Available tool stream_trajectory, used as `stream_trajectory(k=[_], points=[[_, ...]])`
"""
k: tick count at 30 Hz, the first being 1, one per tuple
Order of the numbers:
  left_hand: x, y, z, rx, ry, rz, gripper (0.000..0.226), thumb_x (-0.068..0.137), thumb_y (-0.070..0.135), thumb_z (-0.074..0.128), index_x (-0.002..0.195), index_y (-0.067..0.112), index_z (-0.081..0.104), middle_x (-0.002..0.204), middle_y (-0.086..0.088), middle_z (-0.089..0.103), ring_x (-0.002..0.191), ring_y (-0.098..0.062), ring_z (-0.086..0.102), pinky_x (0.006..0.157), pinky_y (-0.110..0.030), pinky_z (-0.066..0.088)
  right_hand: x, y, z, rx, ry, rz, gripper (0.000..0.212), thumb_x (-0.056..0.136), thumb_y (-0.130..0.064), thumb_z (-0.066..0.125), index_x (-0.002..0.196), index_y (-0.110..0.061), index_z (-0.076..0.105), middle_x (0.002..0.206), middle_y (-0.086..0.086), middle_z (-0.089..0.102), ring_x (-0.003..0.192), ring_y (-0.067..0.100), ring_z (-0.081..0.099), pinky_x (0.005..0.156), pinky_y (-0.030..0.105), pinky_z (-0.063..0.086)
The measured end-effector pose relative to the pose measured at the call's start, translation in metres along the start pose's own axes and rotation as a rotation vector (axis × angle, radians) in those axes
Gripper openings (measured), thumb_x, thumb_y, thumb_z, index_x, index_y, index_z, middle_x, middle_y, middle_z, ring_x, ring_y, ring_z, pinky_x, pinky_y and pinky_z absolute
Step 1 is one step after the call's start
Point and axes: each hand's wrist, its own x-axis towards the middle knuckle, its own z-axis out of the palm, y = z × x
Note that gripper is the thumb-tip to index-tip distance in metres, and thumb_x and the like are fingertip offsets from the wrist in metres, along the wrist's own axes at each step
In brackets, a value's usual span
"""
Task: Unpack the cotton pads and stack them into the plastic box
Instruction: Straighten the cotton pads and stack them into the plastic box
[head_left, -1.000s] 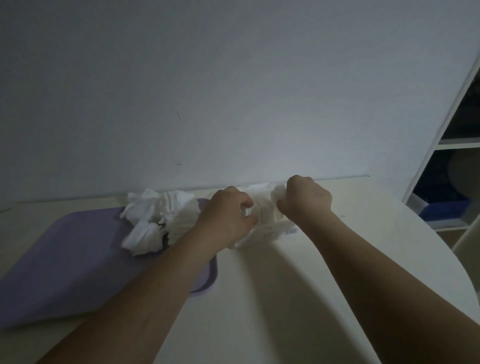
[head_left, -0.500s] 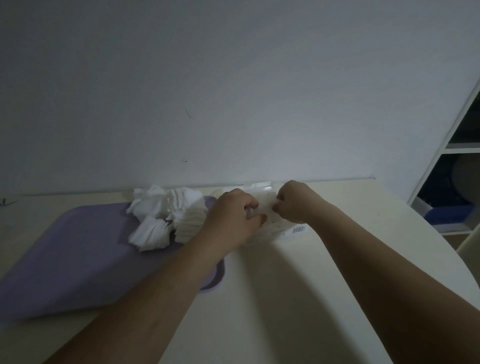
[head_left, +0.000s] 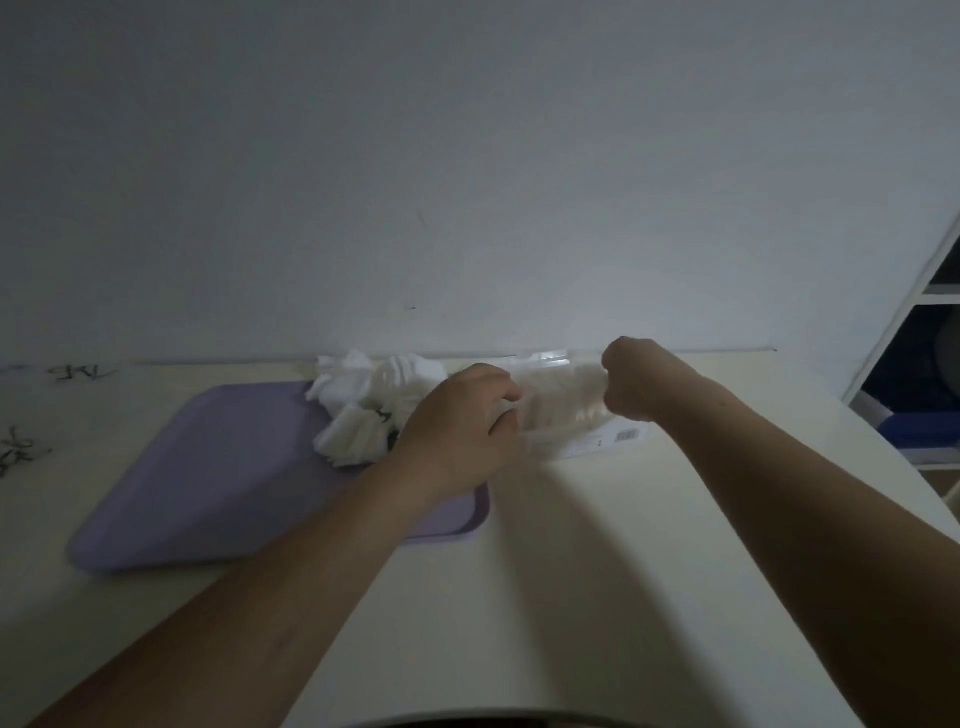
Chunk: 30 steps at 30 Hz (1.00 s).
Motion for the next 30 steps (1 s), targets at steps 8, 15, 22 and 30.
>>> stream_trajectory(k=[8, 15, 22, 30], points=[[-0.037, -0.045, -0.046, 0.043, 0.163, -0.08, 0.014, 0.086, 0.013, 0.065, 0.097, 0.013, 0.075, 0.099, 0.001, 0.07, 0.088, -0.015, 0.064, 0.084, -0.031, 0.052, -0.021, -0.064, -0.009, 0.143, 0.129, -0.126, 0.042, 0.082, 0.0, 0.056, 0.12, -0.011, 0.07, 0.117, 0.007, 0.074, 0.105, 0.028, 0.07, 0.093, 0.04, 0.059], [-0.063, -0.088, -0.077, 0.186, 0.082, -0.468, 0.034, 0.084, 0.018, 0.074, 0.117, 0.016, 0.069, 0.118, -0.006, 0.068, 0.108, -0.032, 0.065, 0.087, -0.038, 0.054, -0.045, -0.143, 0.05, 0.326, -0.025, -0.323, 0.04, 0.087, -0.035, 0.073, 0.122, -0.016, 0.073, 0.124, 0.008, 0.068, 0.116, 0.029, 0.065, 0.094, 0.03, 0.05], [-0.066, -0.11, -0.074, 0.029, 0.058, -0.548, 0.042, 0.078, 0.029, 0.084, 0.116, 0.027, 0.066, 0.109, 0.009, 0.073, 0.1, -0.017, 0.069, 0.08, -0.03, 0.051, -0.038, -0.147, 0.079, 0.169, 0.14, -0.302, 0.029, 0.092, -0.022, 0.064, 0.12, -0.015, 0.062, 0.128, 0.01, 0.053, 0.12, 0.035, 0.055, 0.084, 0.039, 0.05], [-0.066, -0.116, -0.076, 0.019, 0.051, -0.515, 0.008, 0.087, 0.023, 0.06, 0.086, 0.022, 0.068, 0.079, 0.005, 0.071, 0.086, -0.025, 0.07, 0.069, -0.035, 0.053, -0.057, -0.161, 0.065, 0.047, 0.346, -0.431, 0.032, 0.085, -0.029, 0.074, 0.113, -0.015, 0.066, 0.114, 0.007, 0.054, 0.108, 0.032, 0.057, 0.07, 0.038, 0.05]])
